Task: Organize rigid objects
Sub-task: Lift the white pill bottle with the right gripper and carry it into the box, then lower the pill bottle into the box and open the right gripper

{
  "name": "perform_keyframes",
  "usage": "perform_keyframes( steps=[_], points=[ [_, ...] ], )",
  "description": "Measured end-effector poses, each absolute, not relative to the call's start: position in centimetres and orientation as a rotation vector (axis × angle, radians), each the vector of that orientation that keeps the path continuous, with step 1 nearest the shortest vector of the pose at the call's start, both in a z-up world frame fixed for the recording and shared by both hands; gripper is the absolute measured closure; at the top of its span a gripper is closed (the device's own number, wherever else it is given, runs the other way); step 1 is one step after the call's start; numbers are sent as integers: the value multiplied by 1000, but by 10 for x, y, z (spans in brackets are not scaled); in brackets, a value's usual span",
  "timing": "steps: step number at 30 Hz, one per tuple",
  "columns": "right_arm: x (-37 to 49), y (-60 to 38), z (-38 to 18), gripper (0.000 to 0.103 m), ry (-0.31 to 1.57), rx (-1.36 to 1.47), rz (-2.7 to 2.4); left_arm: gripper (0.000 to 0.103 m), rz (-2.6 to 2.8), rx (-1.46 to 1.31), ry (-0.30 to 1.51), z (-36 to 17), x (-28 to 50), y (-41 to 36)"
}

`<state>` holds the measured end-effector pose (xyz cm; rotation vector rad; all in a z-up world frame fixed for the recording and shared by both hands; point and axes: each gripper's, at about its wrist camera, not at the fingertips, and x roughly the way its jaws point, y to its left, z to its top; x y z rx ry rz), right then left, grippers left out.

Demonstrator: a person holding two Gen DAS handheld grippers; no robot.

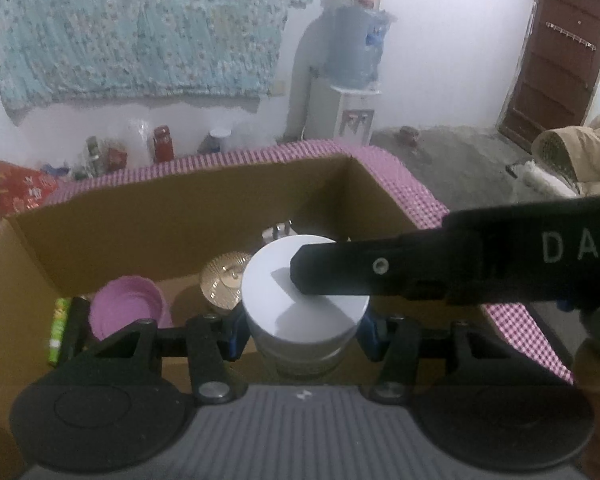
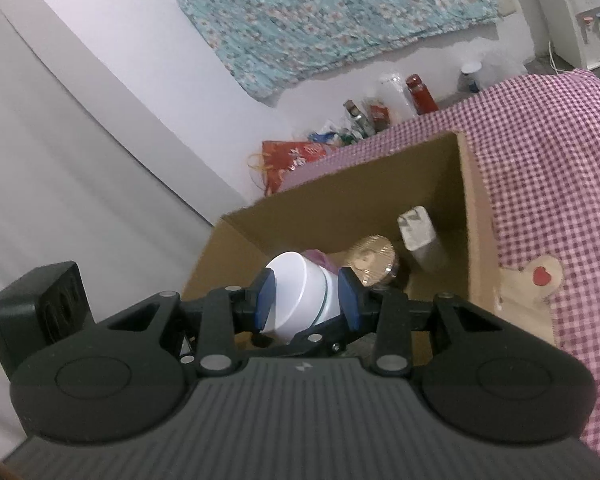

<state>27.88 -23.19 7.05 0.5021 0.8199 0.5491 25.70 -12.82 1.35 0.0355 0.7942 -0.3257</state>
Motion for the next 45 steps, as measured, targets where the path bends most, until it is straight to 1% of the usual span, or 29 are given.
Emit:
perform_keyframes(
  steps=[3, 4, 11, 13, 15, 16, 18, 22, 24, 37, 40, 45],
  points=[
    [278, -231, 65, 68, 829, 481, 541, 49, -328, 42, 817, 8, 260, -130],
    [277, -231, 63, 69, 829, 473, 538, 49, -326, 49, 818, 7, 260, -131],
    [277, -223, 66, 68, 827, 440, 534, 46, -335, 58, 809, 9, 260, -130],
    [277, -223, 69, 68, 820, 442, 534, 40, -335, 60, 794, 12, 255, -129],
    [274, -224, 73, 68, 799, 449, 539, 30, -324, 73, 769, 18, 247, -131],
    [271, -226, 77, 67, 790, 453, 543, 29, -317, 83, 752, 22, 243, -130],
    [266, -228, 84, 67, 770, 463, 551, 22, -307, 91, 730, 28, 237, -130],
    [251, -231, 99, 67, 737, 472, 560, 18, -290, 101, 697, 42, 219, -129],
    [242, -233, 106, 66, 721, 473, 565, 14, -286, 106, 681, 48, 208, -128],
    [187, -233, 143, 62, 667, 463, 588, 10, -244, 118, 624, 71, 156, -115],
    [174, -233, 148, 58, 657, 466, 590, 9, -239, 108, 614, 75, 146, -109],
    [151, -240, 154, 52, 630, 488, 582, 5, -230, 90, 597, 81, 131, -102]
  ],
)
